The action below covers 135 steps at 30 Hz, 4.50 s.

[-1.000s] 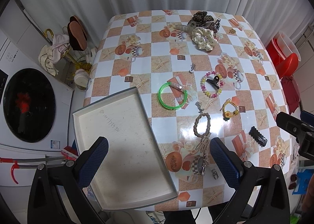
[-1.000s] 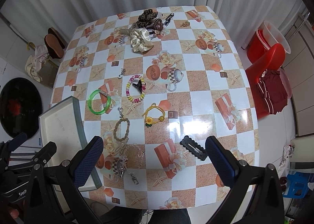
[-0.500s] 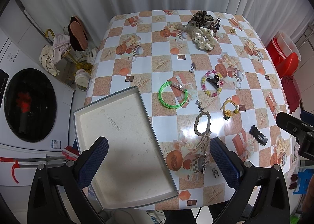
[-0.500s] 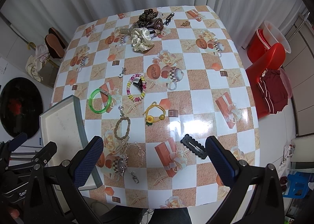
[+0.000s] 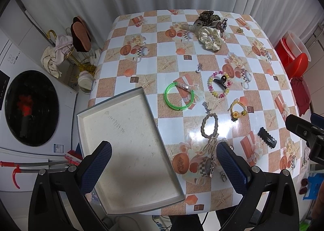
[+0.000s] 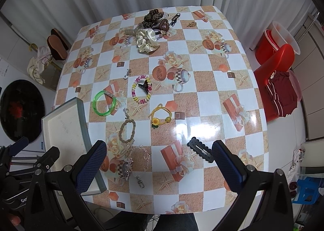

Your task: Organize jewelry

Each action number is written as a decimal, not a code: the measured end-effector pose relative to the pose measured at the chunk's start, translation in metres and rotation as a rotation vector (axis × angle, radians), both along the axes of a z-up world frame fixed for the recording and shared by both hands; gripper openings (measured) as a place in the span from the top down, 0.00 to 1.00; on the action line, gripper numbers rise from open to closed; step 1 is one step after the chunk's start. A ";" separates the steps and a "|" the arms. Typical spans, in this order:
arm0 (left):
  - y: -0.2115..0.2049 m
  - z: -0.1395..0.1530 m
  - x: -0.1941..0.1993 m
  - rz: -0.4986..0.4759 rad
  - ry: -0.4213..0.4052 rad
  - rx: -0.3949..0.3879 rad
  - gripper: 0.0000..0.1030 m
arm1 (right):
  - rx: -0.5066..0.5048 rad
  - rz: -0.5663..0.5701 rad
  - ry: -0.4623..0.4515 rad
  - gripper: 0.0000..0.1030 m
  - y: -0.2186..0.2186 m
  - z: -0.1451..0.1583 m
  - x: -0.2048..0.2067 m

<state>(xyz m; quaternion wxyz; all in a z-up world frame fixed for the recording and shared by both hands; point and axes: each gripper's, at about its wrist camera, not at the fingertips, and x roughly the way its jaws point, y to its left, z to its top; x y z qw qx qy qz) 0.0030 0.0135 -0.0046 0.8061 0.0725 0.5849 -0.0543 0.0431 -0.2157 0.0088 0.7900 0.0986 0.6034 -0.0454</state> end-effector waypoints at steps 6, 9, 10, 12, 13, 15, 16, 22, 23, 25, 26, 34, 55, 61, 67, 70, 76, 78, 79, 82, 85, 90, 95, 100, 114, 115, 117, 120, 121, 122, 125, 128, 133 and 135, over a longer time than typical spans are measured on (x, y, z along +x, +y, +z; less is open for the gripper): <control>-0.001 0.000 0.000 0.000 -0.001 -0.001 0.00 | 0.000 0.000 -0.001 0.00 0.000 0.000 0.000; -0.001 0.000 0.000 0.000 0.000 0.000 0.00 | 0.000 0.000 -0.001 0.00 0.000 0.000 -0.001; -0.001 0.000 0.000 0.000 0.000 0.000 0.00 | 0.001 0.000 -0.001 0.00 0.000 0.000 -0.001; -0.001 0.000 0.000 0.000 0.000 0.000 0.00 | 0.001 0.000 -0.001 0.00 0.000 0.000 -0.001; -0.001 0.000 0.000 0.001 0.000 0.001 0.00 | 0.001 0.000 -0.001 0.00 0.001 0.000 -0.001; -0.001 0.000 0.000 0.001 0.000 0.001 0.00 | 0.001 0.000 -0.001 0.00 0.001 0.000 -0.001; -0.001 0.000 0.000 0.000 0.000 0.001 0.00 | 0.001 0.000 -0.001 0.00 0.001 0.000 -0.001; -0.002 0.000 0.000 -0.001 -0.001 0.002 0.00 | 0.001 0.000 -0.002 0.00 0.001 0.000 -0.001; -0.002 0.000 0.000 -0.001 0.000 0.002 0.00 | 0.001 -0.001 -0.002 0.00 0.001 0.000 -0.001; -0.002 0.000 0.000 0.000 0.000 0.002 0.00 | 0.002 0.000 -0.002 0.00 0.001 0.001 -0.002; -0.002 0.000 0.000 0.000 0.000 0.003 0.00 | 0.002 0.000 -0.002 0.00 0.001 0.001 -0.002; -0.002 0.000 0.000 -0.001 0.000 0.004 0.00 | 0.002 0.000 -0.003 0.00 0.002 0.001 -0.003; -0.003 0.000 0.000 0.001 0.002 0.006 0.00 | 0.004 0.001 -0.003 0.00 0.001 -0.002 -0.004; 0.000 -0.002 -0.001 -0.002 0.008 0.008 0.00 | 0.004 0.000 -0.001 0.00 0.000 -0.005 -0.002; 0.008 -0.011 0.001 -0.011 0.021 0.009 0.00 | 0.017 -0.004 0.017 0.00 0.000 -0.012 0.000; 0.004 -0.019 0.008 -0.022 0.025 0.004 0.00 | 0.036 -0.013 0.028 0.00 -0.003 -0.021 0.002; -0.014 -0.036 0.026 -0.046 0.024 -0.004 0.00 | 0.106 -0.043 0.060 0.00 -0.016 -0.044 0.009; -0.018 -0.041 0.033 -0.051 0.021 -0.013 0.00 | 0.125 -0.051 0.066 0.00 -0.020 -0.051 0.014; -0.022 -0.044 0.038 -0.053 0.019 -0.013 0.00 | 0.137 -0.056 0.068 0.00 -0.022 -0.054 0.016; -0.032 -0.052 0.050 -0.078 0.007 -0.025 0.00 | 0.170 -0.070 0.070 0.00 -0.031 -0.063 0.027; -0.043 -0.063 0.060 -0.108 -0.008 -0.026 0.00 | 0.196 -0.077 0.065 0.00 -0.038 -0.073 0.042; -0.055 -0.086 0.075 -0.137 0.001 -0.030 0.05 | 0.262 -0.082 0.062 0.00 -0.042 -0.096 0.069; -0.066 -0.106 0.087 -0.160 0.022 -0.045 0.20 | 0.298 -0.051 0.067 0.07 -0.038 -0.122 0.096; -0.069 -0.130 0.101 -0.172 0.055 -0.051 0.34 | 0.324 -0.050 0.086 0.22 -0.038 -0.147 0.115; -0.066 -0.164 0.113 -0.169 0.122 -0.057 0.58 | 0.364 0.003 0.086 0.70 -0.023 -0.180 0.144; -0.066 -0.164 0.113 -0.174 0.120 -0.060 0.61 | 0.365 0.009 0.083 0.78 -0.021 -0.180 0.144; -0.067 -0.163 0.113 -0.184 0.121 -0.074 0.78 | 0.369 0.019 0.076 0.90 -0.019 -0.179 0.143; -0.068 -0.163 0.113 -0.191 0.123 -0.084 0.89 | 0.376 0.018 0.072 0.91 -0.017 -0.179 0.143; -0.068 -0.162 0.114 -0.183 0.125 -0.090 0.89 | 0.379 0.018 0.068 0.91 -0.017 -0.178 0.142; -0.068 -0.161 0.114 -0.176 0.124 -0.097 0.89 | 0.382 0.018 0.062 0.91 -0.017 -0.177 0.141; -0.067 -0.151 0.111 -0.165 0.108 -0.116 0.89 | 0.385 0.026 0.039 0.91 -0.016 -0.167 0.138; -0.061 -0.139 0.108 -0.162 0.089 -0.135 0.89 | 0.391 0.035 0.025 0.91 -0.015 -0.158 0.134; -0.052 -0.117 0.100 -0.147 0.054 -0.174 0.89 | 0.398 0.041 0.005 0.91 -0.014 -0.143 0.125; -0.048 -0.107 0.096 -0.138 0.038 -0.188 0.89 | 0.399 0.044 -0.002 0.91 -0.013 -0.136 0.120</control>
